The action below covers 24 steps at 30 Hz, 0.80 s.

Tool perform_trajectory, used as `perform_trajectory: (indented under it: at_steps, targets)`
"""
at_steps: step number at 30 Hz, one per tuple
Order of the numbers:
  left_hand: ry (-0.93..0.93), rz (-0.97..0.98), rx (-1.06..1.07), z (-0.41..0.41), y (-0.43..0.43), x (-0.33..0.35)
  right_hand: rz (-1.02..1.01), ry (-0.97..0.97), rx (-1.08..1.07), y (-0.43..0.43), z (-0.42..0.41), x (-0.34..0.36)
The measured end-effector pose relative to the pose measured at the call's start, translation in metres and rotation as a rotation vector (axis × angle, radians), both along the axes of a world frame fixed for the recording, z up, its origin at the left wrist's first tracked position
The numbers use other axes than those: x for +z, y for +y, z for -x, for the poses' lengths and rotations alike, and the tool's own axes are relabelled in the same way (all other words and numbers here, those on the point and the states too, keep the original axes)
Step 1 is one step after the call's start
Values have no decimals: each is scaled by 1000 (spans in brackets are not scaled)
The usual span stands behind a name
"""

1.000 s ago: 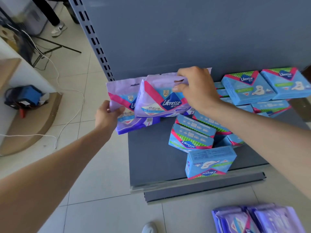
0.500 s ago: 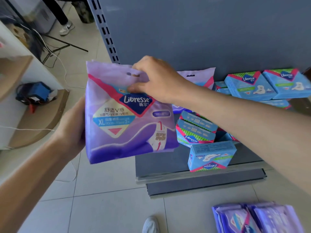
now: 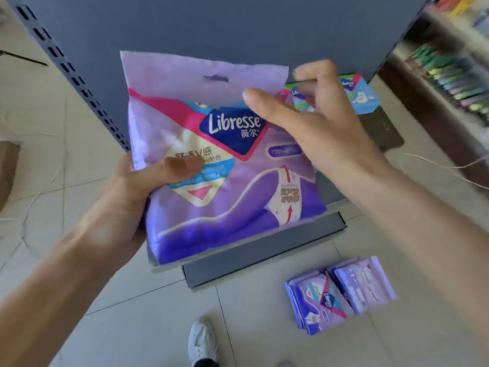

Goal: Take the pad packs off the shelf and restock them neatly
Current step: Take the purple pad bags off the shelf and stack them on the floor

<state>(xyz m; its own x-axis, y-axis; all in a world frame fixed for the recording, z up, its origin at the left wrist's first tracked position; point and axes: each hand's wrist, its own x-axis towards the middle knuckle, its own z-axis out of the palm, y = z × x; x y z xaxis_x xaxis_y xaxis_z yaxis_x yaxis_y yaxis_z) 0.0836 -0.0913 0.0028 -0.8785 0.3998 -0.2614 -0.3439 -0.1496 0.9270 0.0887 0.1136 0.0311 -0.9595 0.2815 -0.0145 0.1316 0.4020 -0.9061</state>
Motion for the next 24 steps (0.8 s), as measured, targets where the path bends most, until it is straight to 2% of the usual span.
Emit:
perform_trajectory:
  at_steps: [3,5,7,12,15,19,24]
  targets:
    - [-36,-91,-131,-25,51,2,501,-125,-228,49,-91,-16]
    - [-51,-84,-278,-45,87,-6,702,-193,-295,69,-148,-31]
    - [-100,-34,-397,-67,122,-21,758,-191,-351,86,-196,-48]
    - [-182,126,-646,-125,187,-58,841,-131,-657,108,-292,-95]
    - [-178,244,-714,-159,207,-82,874,-96,-755,105,-335,-120]
    - [-197,341,-812,-195,206,-132,954,-85,-872,83,-380,-168]
    - [-326,608,-925,-224,162,-237,1109,-200,-983,16,-413,-270]
